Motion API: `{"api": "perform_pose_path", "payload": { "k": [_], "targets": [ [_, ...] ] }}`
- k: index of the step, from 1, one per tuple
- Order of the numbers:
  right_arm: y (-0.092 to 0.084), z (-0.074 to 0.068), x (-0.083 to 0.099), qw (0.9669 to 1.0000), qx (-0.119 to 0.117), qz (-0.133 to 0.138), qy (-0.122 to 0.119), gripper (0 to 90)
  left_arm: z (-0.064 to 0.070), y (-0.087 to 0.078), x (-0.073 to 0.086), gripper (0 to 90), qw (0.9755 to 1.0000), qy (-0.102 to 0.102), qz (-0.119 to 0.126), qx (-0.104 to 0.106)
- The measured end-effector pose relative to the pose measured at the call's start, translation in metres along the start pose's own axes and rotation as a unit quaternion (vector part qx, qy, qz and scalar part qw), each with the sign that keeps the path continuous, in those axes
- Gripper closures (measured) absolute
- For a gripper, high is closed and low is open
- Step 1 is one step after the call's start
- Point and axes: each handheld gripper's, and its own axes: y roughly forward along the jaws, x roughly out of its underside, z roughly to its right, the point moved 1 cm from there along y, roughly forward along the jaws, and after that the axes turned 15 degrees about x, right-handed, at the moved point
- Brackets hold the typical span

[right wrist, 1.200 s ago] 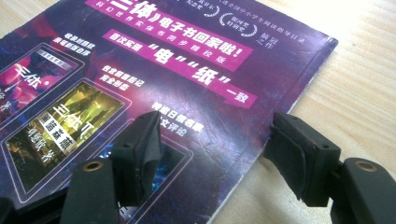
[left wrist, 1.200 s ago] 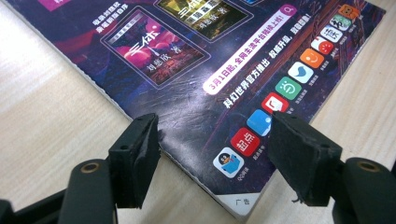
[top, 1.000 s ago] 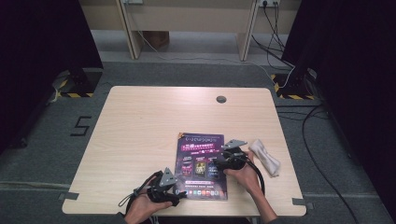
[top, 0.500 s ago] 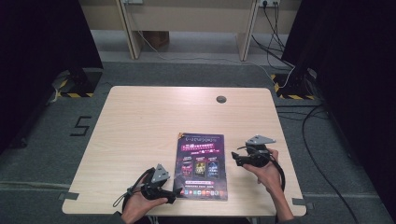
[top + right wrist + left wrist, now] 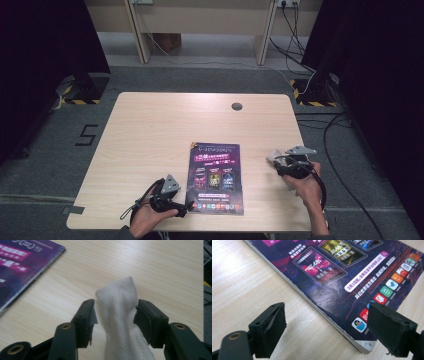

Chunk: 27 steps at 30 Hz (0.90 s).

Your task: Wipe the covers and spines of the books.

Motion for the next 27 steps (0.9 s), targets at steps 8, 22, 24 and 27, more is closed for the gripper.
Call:
{"api": "perform_pose_path", "payload": {
  "k": [8,22,24,27],
  "targets": [
    [0.008,0.003,0.008,0.9998,0.006,-0.019,-0.005,55.9,0.000,0.000,0.000,16.9,1.0000,0.002,0.000,0.002],
    [0.016,0.005,0.010,0.9996,-0.003,-0.024,-0.015,76.6,0.002,0.004,0.000,18.2,0.9998,0.013,-0.017,0.004],
    [0.009,0.002,0.004,0.9999,-0.007,-0.005,-0.012,76.8,0.003,0.004,0.000,18.5,0.9998,0.015,-0.016,0.002],
    [-0.002,-0.006,-0.006,0.9995,-0.015,0.023,-0.017,76.9,0.003,0.004,0.000,18.6,0.9998,0.015,-0.015,0.004]
  ]
}}
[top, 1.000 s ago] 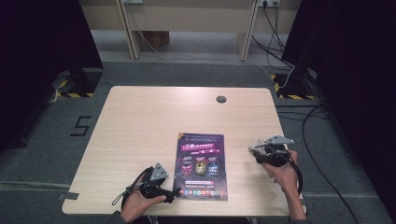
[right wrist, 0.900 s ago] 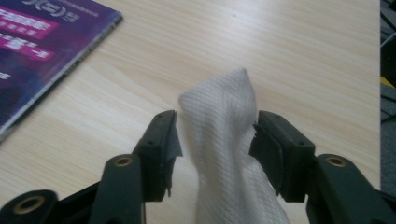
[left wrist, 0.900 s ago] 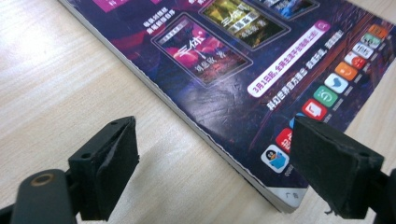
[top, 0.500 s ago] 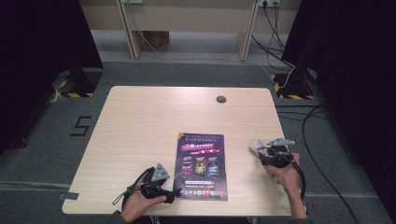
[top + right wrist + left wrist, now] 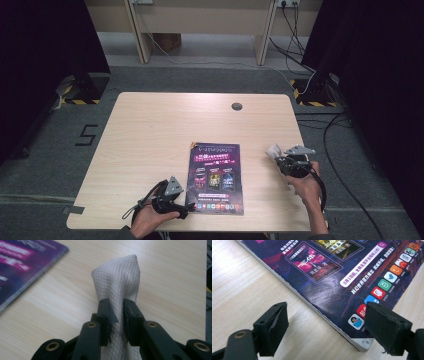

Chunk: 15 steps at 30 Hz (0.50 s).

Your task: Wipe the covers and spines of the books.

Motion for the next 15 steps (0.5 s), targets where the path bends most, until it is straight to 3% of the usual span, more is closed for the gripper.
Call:
{"api": "perform_pose_path", "payload": {
  "k": [2,9,12,15],
  "targets": [
    [-0.004,-0.008,-0.007,0.9998,-0.011,0.014,-0.004,76.9,-0.001,-0.001,0.000,18.6,1.0000,-0.002,0.002,0.001],
    [-0.008,-0.051,-0.029,0.9964,-0.049,0.039,-0.057,76.7,0.000,0.002,0.001,17.9,0.9999,-0.002,-0.007,0.008],
    [-0.007,-0.074,-0.039,0.9931,-0.068,0.048,-0.083,76.6,-0.001,0.003,0.001,16.6,0.9999,-0.008,-0.008,0.009],
    [-0.001,-0.101,-0.048,0.9884,-0.086,0.049,-0.115,76.3,0.000,0.003,0.001,14.7,0.9999,-0.001,-0.011,0.001]
  ]
}}
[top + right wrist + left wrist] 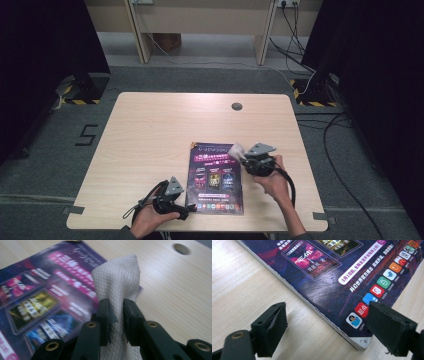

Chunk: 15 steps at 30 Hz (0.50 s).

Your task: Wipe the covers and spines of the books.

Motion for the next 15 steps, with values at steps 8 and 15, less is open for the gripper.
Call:
{"api": "perform_pose_path", "payload": {
  "k": [8,15],
  "targets": [
    [0.038,-0.052,-0.017,0.9964,-0.030,-0.032,-0.073,76.1,0.000,0.000,0.000,14.0,1.0000,-0.002,0.001,-0.003],
    [0.056,-0.027,-0.013,0.9986,-0.005,-0.046,-0.025,75.9,0.000,0.000,0.000,13.9,1.0000,-0.004,-0.001,-0.002]
  ]
}}
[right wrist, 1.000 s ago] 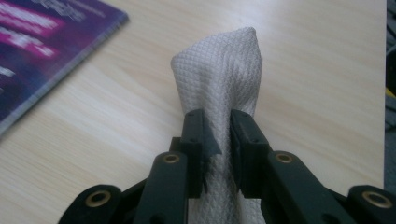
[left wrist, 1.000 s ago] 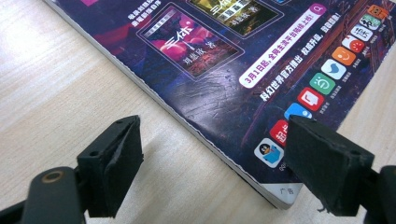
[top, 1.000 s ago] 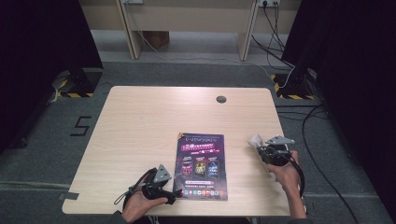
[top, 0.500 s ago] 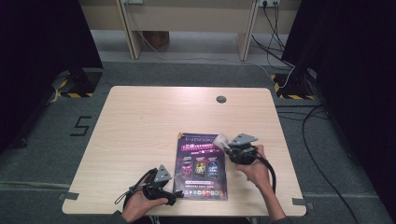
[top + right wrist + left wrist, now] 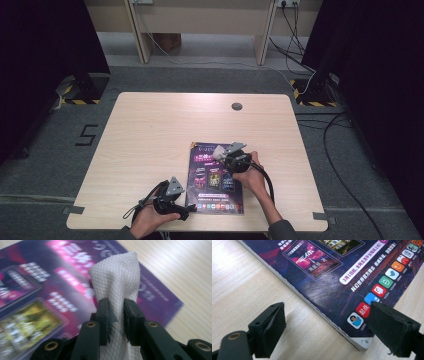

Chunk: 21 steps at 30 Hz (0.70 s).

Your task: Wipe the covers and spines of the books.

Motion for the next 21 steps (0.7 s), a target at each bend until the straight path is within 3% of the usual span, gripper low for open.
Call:
{"api": "perform_pose_path", "payload": {
  "k": [5,10,14,17,21],
  "targets": [
    [0.010,0.022,0.002,0.9992,0.024,-0.009,0.031,75.3,-0.001,0.000,0.000,13.9,1.0000,-0.001,-0.001,0.004],
    [0.020,0.035,-0.003,0.9980,0.042,-0.019,0.044,75.4,-0.001,0.000,0.000,13.9,1.0000,-0.001,0.000,0.003],
    [0.026,0.037,-0.008,0.9966,0.054,-0.027,0.057,76.0,-0.001,0.000,0.000,13.9,1.0000,-0.001,-0.002,0.002],
    [0.026,0.033,-0.011,0.9974,0.061,-0.026,0.030,76.4,-0.001,0.000,0.000,13.9,1.0000,-0.002,-0.003,0.003],
    [0.025,0.031,-0.009,0.9975,0.057,-0.019,0.038,75.4,-0.001,0.000,0.000,13.9,1.0000,-0.003,-0.002,0.002]
  ]
}}
